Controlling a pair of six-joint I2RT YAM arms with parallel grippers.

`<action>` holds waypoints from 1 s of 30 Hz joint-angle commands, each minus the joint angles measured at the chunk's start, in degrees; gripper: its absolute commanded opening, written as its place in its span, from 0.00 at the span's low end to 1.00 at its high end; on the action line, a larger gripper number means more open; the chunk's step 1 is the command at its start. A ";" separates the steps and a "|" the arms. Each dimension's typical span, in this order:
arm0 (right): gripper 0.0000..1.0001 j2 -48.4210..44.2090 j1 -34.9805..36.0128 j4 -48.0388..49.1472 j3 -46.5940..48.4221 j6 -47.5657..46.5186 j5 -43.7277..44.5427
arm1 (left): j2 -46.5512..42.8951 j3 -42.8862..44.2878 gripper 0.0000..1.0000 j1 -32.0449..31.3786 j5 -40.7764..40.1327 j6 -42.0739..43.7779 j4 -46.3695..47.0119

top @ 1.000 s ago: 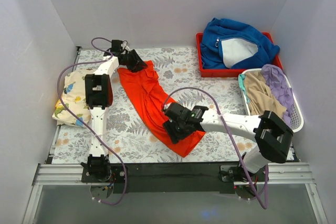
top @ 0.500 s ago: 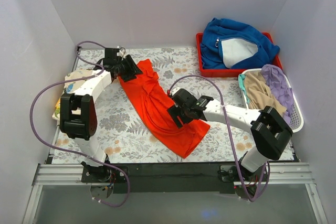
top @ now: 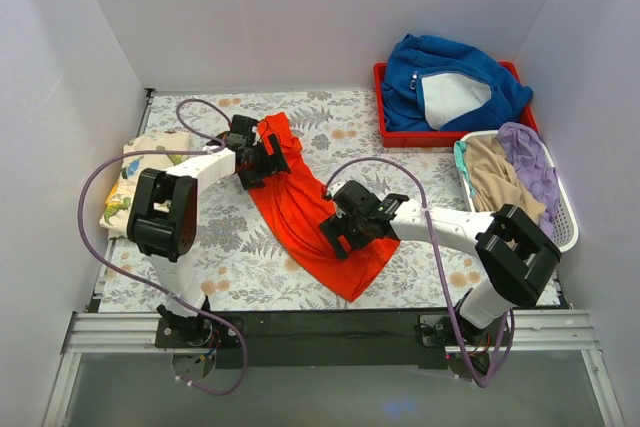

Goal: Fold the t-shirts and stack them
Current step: Fold the tshirt

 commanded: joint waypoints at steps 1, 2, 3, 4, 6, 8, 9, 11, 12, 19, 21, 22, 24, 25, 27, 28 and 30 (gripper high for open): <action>0.99 -1.03 0.03 0.95 -1.97 2.09 -3.14 | 5.21 5.50 0.86 0.22 -2.20 0.48 -0.32; 0.98 -0.68 0.11 0.69 -3.02 2.44 -4.63 | 6.64 8.82 0.87 0.22 -3.42 1.09 -1.63; 0.98 -0.50 0.20 0.69 -3.81 2.62 -5.07 | 8.39 10.68 0.87 0.30 -4.30 1.35 -2.60; 0.98 -0.42 0.29 0.77 -4.60 3.49 -5.08 | 9.89 12.61 0.87 0.30 -5.36 1.88 -3.66; 0.97 0.20 0.73 0.86 -6.27 3.76 -8.93 | 14.54 19.55 0.87 0.30 -6.77 3.90 -6.55; 0.96 1.34 1.95 1.21 -6.89 4.38 -12.09 | 19.45 27.70 0.87 0.39 -8.53 5.65 -8.93; 0.96 1.78 2.83 1.30 -6.72 4.47 -12.63 | 20.96 30.97 0.88 0.39 -8.53 6.45 -11.03; 0.96 2.92 6.16 1.39 -6.02 4.91 -13.07 | 24.30 36.25 0.88 0.39 -8.53 7.59 -12.89; 0.96 3.36 7.05 1.39 -5.49 4.73 -14.30 | 27.45 42.28 0.88 0.39 -8.53 8.64 -15.33; 0.95 11.88 13.91 1.04 5.82 3.68 -19.41 | 36.97 59.03 0.89 0.22 -2.04 12.51 -19.48; 0.95 12.85 15.23 -0.19 7.95 3.15 -18.01 | 37.15 59.39 0.89 -0.40 0.43 13.48 -19.57; 0.95 13.12 15.32 -1.06 9.09 3.32 -16.61 | 36.28 58.95 0.89 -0.66 0.52 14.01 -19.75; 0.96 12.51 15.32 -2.99 11.12 3.33 -12.04 | 34.17 57.11 0.89 -1.19 -0.27 14.54 -19.23; 0.96 11.98 15.41 -3.88 11.82 2.98 -10.11 | 31.20 54.06 0.89 -1.19 -0.62 14.45 -18.61; 0.98 9.18 15.23 -5.37 13.83 2.54 -3.79 | 27.06 51.23 0.89 -1.19 -2.63 14.45 -16.60; 0.98 6.99 15.32 -6.86 14.54 1.93 -1.50 | 25.13 49.65 0.89 -1.19 -3.16 14.19 -16.06; 0.98 4.52 14.62 -7.66 16.13 1.40 3.43 | 18.45 45.34 0.89 -1.19 -4.22 13.23 -15.09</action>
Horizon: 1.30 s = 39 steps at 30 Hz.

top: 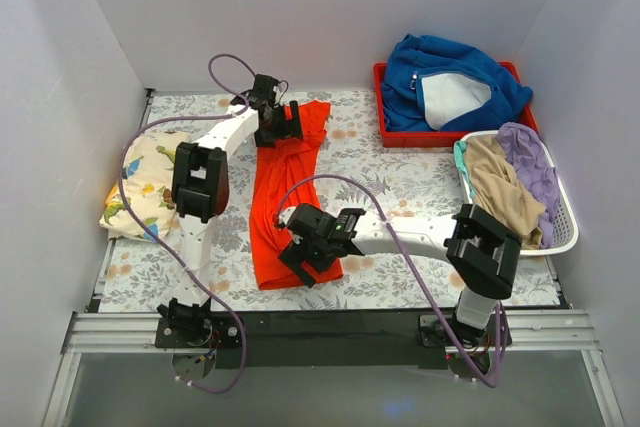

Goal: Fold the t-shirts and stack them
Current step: Fold the tshirt

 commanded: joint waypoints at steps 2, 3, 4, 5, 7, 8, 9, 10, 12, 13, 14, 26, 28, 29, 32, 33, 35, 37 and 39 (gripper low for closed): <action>0.98 -9.93 -2.38 -5.68 4.57 -0.55 11.34 | -19.90 -9.57 0.89 -0.16 -2.45 -0.53 3.07; 0.98 -11.18 -3.35 -5.68 4.14 -0.29 11.35 | -22.73 -12.22 0.89 -0.16 -2.72 -2.18 3.68; 0.98 -13.54 -5.63 -5.50 3.61 -0.20 11.18 | -25.37 -15.12 0.90 -0.16 -2.72 -2.98 4.47; 0.98 -14.43 -6.87 -5.33 2.91 -0.20 10.39 | -30.53 -21.50 0.90 -0.16 -2.63 -4.04 5.87; 0.98 -16.45 -11.24 -4.80 0.54 -0.29 9.77 | -35.22 -28.38 0.90 -0.16 -2.19 -6.58 7.99; 0.99 -16.90 -12.58 -4.10 -0.43 -0.81 8.46 | -37.94 -31.64 0.90 -0.16 -2.36 -7.64 9.39; 0.98 -17.16 -13.90 -3.75 -1.22 -1.08 7.84 | -42.05 -38.02 0.90 -0.25 -2.28 -9.91 9.84; 0.98 -17.52 -16.61 -3.31 -2.27 -1.34 7.40 | -44.44 -41.05 0.90 -0.25 -1.93 -10.89 10.37; 0.99 -17.78 -18.56 -1.38 -3.07 -2.39 4.15 | -48.75 -47.89 0.90 -1.13 -0.08 -12.82 11.51; 0.98 -17.70 -19.96 -0.50 -3.25 -2.66 2.84 | -53.47 -53.76 0.90 -1.30 0.44 -14.75 12.21; 0.98 -17.61 -20.15 0.38 -3.42 -2.75 0.56 | -55.61 -56.95 0.90 -2.35 1.84 -16.07 13.00; 0.92 -15.67 -20.42 2.58 -9.91 2.61 -15.09 | -74.70 -77.28 0.91 -6.84 3.78 -27.69 5.10; 0.88 -16.02 -20.33 3.98 -11.85 4.18 -18.07 | -75.84 -79.21 0.91 -7.02 4.57 -28.65 4.57; 0.87 -16.02 -20.33 4.08 -13.60 4.63 -18.44 | -76.89 -79.83 0.91 -7.11 5.36 -29.44 4.74; 0.85 -16.90 -20.06 4.69 -16.16 5.77 -18.44 | -77.69 -82.29 0.91 -7.63 7.30 -30.41 5.62; 0.85 -17.60 -19.98 5.13 -17.56 5.95 -18.88 | -77.78 -82.73 0.91 -7.98 8.35 -30.59 5.71; 0.85 -18.22 -20.06 5.83 -18.62 7.18 -19.50 | -77.60 -84.22 0.91 -8.25 9.67 -30.68 6.24; 0.84 -19.01 -19.89 7.06 -20.03 8.23 -21.24 | -77.43 -85.10 0.91 -8.95 10.55 -30.85 6.24; 0.83 -18.93 -19.37 8.82 -20.82 9.64 -21.96 | -77.60 -86.60 0.91 -9.30 9.94 -30.94 6.15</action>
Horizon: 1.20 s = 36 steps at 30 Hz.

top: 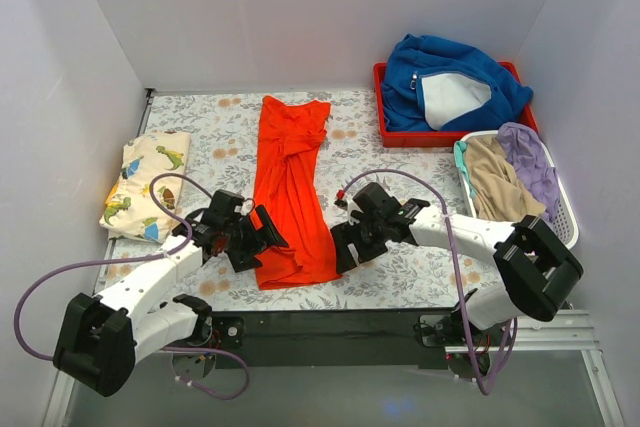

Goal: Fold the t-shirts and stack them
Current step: Fold the tshirt

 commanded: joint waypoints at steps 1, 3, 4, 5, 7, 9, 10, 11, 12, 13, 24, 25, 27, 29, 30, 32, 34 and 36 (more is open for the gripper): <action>0.83 -1.68 0.97 5.26 -1.15 3.19 -3.88 | -1.02 -1.71 0.91 -1.04 0.87 -1.34 -0.69; 0.81 -0.11 1.93 6.31 -0.90 3.55 -4.06 | -0.84 -1.63 0.91 -2.53 -0.01 -1.70 -0.87; 0.80 0.60 2.28 6.67 -0.55 3.63 -3.45 | -0.67 -1.54 0.91 -2.89 -0.89 -2.57 -1.82; 0.80 1.21 2.46 7.02 -0.19 3.90 -3.36 | -0.49 -1.54 0.91 -3.24 -2.29 -2.93 -2.01; 0.76 3.24 2.81 8.07 0.25 4.25 -3.27 | -0.05 -1.19 0.91 -4.12 -3.96 -3.54 -2.88; 0.72 5.08 3.07 8.69 0.86 4.86 -2.92 | 0.13 -1.53 0.91 -4.73 -6.08 -4.86 -3.06; 0.71 5.61 3.16 8.69 1.04 5.04 -2.66 | -0.05 -1.80 0.91 -5.00 -6.17 -5.30 -2.98; 0.70 6.22 3.16 8.69 1.39 5.13 -2.40 | -0.05 -1.97 0.91 -5.17 -6.17 -5.91 -2.98; 0.69 6.49 3.34 8.69 1.39 5.30 -2.13 | -0.14 -2.24 0.91 -5.70 -6.17 -6.27 -2.89; 0.66 6.58 3.34 8.78 1.30 5.65 -1.43 | -0.31 -2.41 0.90 -5.88 -6.17 -6.62 -3.15; 0.16 5.45 3.69 8.78 -2.65 6.01 -0.46 | 0.04 -2.94 0.26 -7.81 -6.87 -7.67 -3.77; 0.12 5.00 3.69 8.52 -3.61 6.10 0.15 | 0.04 -3.03 0.08 -7.90 -6.70 -7.68 -3.59; 0.04 3.34 3.78 7.82 -4.58 7.06 0.86 | 0.30 -2.94 0.00 -7.90 -6.52 -7.50 -3.59; 0.01 1.32 3.95 7.55 -6.07 7.68 1.21 | 1.18 -2.86 0.00 -7.99 -5.65 -6.89 -3.59; 0.01 0.79 4.13 7.20 -6.51 7.94 1.30 | 1.27 -2.77 0.00 -7.99 -5.55 -6.62 -3.59; 0.01 -0.96 4.48 6.06 -7.39 8.99 2.79 | 1.62 -2.68 0.00 -7.99 -4.94 -6.36 -3.50; 0.01 -1.85 4.75 4.92 -7.92 9.61 3.75 | 2.06 -2.50 0.02 -8.16 -3.80 -5.40 -2.89; 0.01 -2.73 4.92 4.56 -8.36 9.88 4.28 | 3.46 -2.33 0.33 -8.60 -2.13 -4.08 -2.36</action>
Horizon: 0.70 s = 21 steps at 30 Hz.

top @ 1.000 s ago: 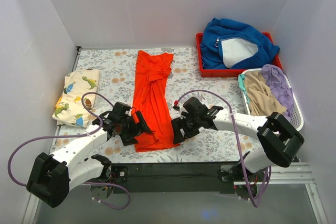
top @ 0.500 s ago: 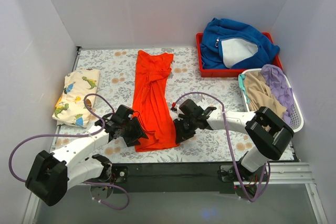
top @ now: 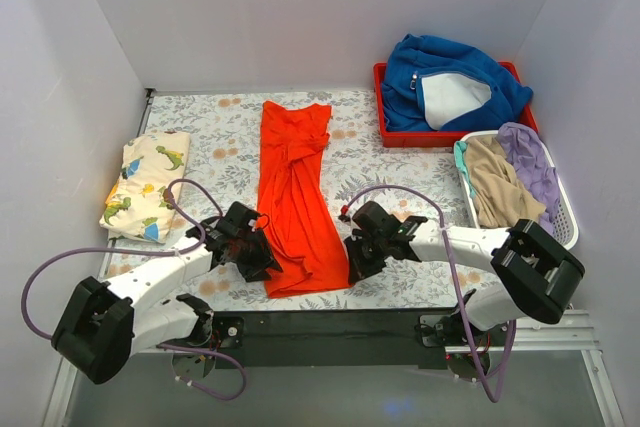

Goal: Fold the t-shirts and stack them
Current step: Fold the tshirt

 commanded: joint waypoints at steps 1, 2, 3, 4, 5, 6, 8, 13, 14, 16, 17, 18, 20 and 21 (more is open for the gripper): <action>0.01 -2.27 0.57 -2.50 -0.80 1.48 2.17 | 1.65 0.90 0.41 -1.02 2.81 1.91 0.59; 0.01 -2.36 0.66 -2.59 -0.63 1.40 2.43 | 3.13 1.26 0.44 -1.45 2.73 2.27 0.42; 0.02 -2.36 0.66 -2.76 -0.37 1.31 2.52 | 3.67 1.35 0.54 -2.59 1.95 2.36 0.24; 0.05 -2.28 0.66 -2.76 -0.19 1.13 2.87 | 4.20 1.61 0.58 -3.21 1.50 2.36 -0.20; 0.07 -2.01 0.66 -2.85 -0.01 0.78 2.78 | 5.33 2.22 0.61 -3.91 0.63 2.18 -0.64; 0.09 -1.75 0.66 -3.03 0.60 0.61 2.96 | 5.78 2.49 0.68 -5.49 -1.30 1.83 -1.68; 0.12 -1.40 0.75 -3.38 1.04 0.25 3.31 | 6.48 3.28 0.75 -7.08 -3.07 1.31 -2.66; 0.15 -1.13 0.66 -4.34 3.15 -1.59 4.97 | 7.02 5.82 0.81 -9.02 -7.45 -1.51 -7.84; 0.16 -0.87 0.66 -4.69 3.59 -1.94 5.33 | 6.15 6.70 0.81 -9.19 -8.77 -1.68 -9.06; 0.19 -0.61 0.57 -4.96 4.29 -2.73 6.21 | 3.95 9.86 0.81 -9.19 -12.10 -2.39 -13.53; 0.19 0.00 0.66 -5.14 4.64 -2.91 6.38 | 3.50 10.66 0.81 -9.19 -11.95 -2.21 -14.43; 0.19 0.27 0.57 -5.31 4.82 -3.43 6.39 | 3.24 12.41 0.81 -9.19 -11.78 -2.30 -16.96; 0.19 1.06 0.57 -5.31 5.44 -4.14 5.86 | 2.97 12.51 0.81 -9.45 -11.16 -2.65 -17.95; 0.19 1.24 0.57 -5.31 5.52 -4.32 5.34 | 2.71 11.12 0.81 -9.54 -9.68 -3.00 -17.69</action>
